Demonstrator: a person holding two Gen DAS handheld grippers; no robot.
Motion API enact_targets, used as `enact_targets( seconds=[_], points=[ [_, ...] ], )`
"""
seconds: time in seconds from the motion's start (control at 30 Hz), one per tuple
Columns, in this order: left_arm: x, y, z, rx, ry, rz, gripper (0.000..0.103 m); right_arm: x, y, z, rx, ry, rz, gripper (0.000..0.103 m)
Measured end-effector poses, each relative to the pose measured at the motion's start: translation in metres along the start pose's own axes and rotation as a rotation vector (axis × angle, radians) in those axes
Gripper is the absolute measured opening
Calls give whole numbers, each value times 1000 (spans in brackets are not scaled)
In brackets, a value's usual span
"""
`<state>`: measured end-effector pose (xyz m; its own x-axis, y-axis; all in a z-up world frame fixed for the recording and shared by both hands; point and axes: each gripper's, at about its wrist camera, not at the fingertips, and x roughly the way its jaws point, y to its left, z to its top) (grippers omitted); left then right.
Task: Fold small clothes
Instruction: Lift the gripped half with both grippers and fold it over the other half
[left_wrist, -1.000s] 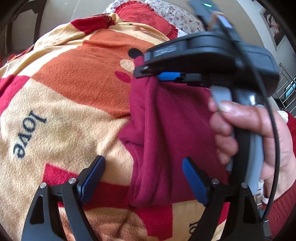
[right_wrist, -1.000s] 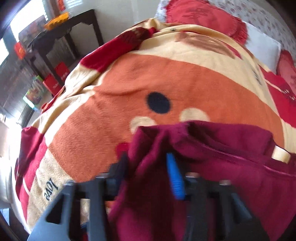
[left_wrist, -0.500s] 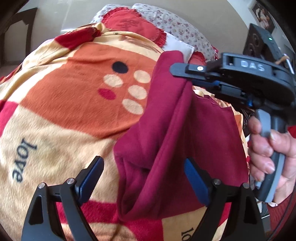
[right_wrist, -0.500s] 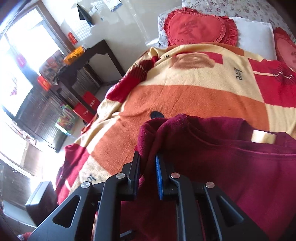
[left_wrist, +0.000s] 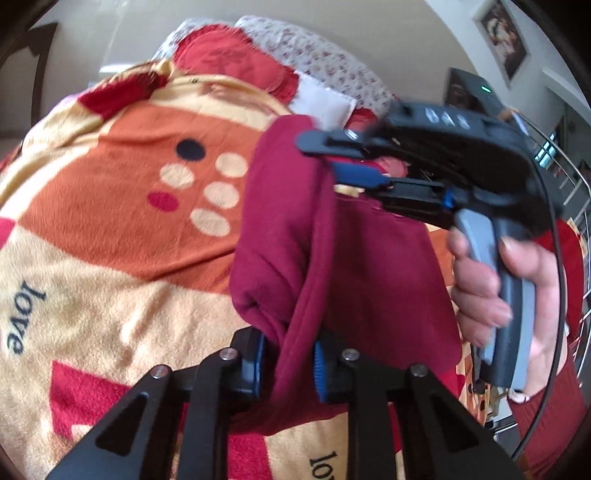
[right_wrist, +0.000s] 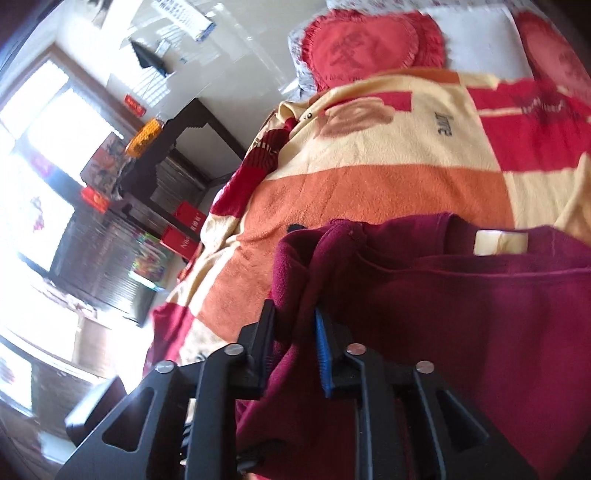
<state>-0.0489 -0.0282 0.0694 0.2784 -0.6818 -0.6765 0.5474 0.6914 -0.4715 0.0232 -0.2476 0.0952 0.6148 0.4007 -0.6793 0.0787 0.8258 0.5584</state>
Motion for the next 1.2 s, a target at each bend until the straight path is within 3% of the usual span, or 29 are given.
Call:
enact_targets(
  seconds=[0.03,0.07,0.1,0.27,0.37,0.43,0.5,0.53,0.6,0.67,0.87,0.93,1.0,1.07,1.2],
  points=[
    [0,-2,1,4,-4,-2,21,-1,1,2,5,0,2,22],
    [-1,-3,1,7,-5,-2,21,0,4,3,7,-3,-9,38],
    [-1,-4,2,9,-5,-3,21,1,7,5,7,2,-20,44],
    [2,-10,3,32,-5,5,21,18,25,11,-25,56,-65,49],
    [2,-11,4,39,0,11,21,40,38,7,-105,138,-186,49],
    [2,-11,3,47,5,21,21,52,43,2,-161,175,-242,43],
    [3,-10,1,52,14,45,26,60,44,-6,-221,187,-286,8],
    [4,-9,0,53,20,47,30,61,43,-8,-235,184,-294,7],
    [6,-7,-2,54,24,58,61,55,38,-12,-230,152,-269,3],
    [8,-4,-1,32,22,78,77,46,33,-13,-218,131,-240,1],
    [21,2,17,-35,8,59,77,20,28,-12,-194,94,-170,0],
    [26,-4,20,-29,31,38,68,13,25,-11,-179,82,-158,0],
    [29,-13,18,-1,52,40,40,9,21,-10,-163,76,-145,0],
    [31,-21,14,19,71,60,32,5,17,-10,-155,71,-144,0],
    [27,-31,11,25,82,119,27,0,15,-12,-153,63,-137,0]
  ],
)
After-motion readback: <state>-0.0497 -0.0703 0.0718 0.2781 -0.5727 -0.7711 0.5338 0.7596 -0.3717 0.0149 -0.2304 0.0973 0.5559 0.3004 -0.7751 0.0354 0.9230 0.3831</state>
